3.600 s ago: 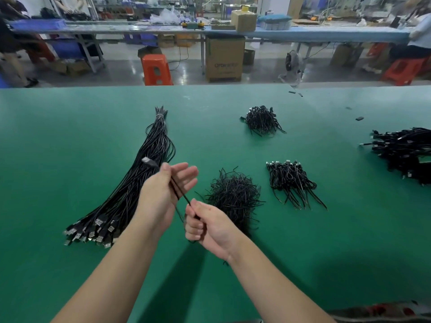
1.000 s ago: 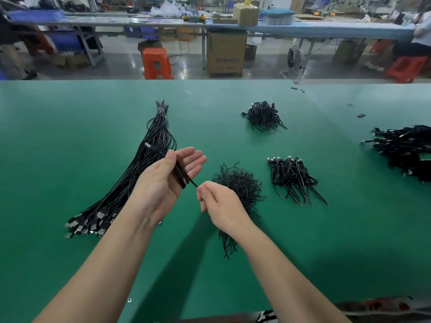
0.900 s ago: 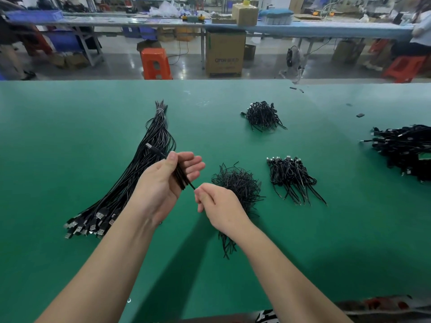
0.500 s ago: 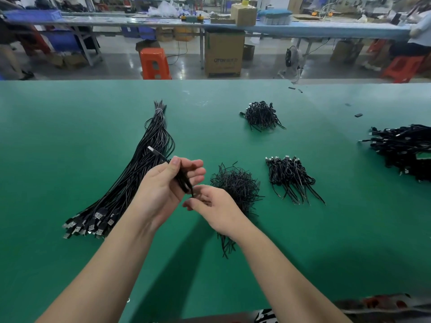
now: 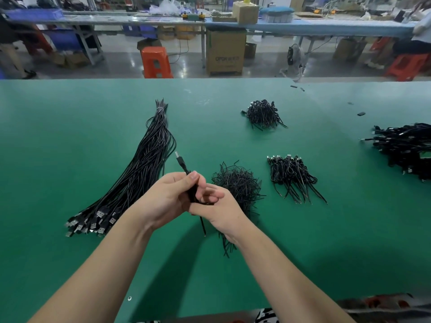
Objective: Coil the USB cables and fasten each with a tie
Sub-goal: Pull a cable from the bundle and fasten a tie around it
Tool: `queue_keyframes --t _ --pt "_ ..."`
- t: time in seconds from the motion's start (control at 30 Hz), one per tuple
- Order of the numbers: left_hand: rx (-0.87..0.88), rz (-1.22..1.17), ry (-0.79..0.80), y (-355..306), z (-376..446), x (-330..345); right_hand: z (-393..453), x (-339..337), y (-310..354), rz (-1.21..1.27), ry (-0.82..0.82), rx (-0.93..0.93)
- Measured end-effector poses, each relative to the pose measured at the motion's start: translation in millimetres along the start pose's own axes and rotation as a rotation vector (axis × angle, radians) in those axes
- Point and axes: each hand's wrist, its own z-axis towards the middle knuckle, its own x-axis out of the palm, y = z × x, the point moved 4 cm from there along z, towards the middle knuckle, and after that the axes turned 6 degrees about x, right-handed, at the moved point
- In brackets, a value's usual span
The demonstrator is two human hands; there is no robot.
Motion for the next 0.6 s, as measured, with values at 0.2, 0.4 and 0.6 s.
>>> queue_keyframes --t 0.2,0.4,0.6 --pt "-0.049 0.062 0.148 -3 0 8 0 -10 -3 -0.006 0.057 -0.025" --pt "-0.081 0.183 0.103 -9 -8 16 0 -10 -13 0.013 0.048 -0.021" --pt "-0.003 0.609 -0.265 -4 -13 13 0 -12 -12 -0.025 -0.081 -0.074"
